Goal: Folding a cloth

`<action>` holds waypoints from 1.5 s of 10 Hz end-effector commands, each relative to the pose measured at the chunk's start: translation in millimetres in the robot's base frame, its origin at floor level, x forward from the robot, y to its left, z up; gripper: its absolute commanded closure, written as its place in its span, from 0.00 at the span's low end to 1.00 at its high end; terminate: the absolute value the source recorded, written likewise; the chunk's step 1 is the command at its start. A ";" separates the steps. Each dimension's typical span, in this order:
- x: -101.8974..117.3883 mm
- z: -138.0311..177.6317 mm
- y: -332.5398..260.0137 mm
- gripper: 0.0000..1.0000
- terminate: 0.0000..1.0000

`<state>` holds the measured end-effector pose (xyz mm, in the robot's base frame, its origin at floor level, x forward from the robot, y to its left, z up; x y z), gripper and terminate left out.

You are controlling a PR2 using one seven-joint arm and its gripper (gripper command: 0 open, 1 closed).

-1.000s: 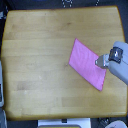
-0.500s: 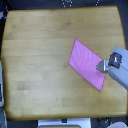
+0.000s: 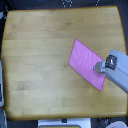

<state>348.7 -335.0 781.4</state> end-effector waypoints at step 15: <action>-23.4 -63.2 -37.7 0.00 0.00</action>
<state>326.1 -374.3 733.0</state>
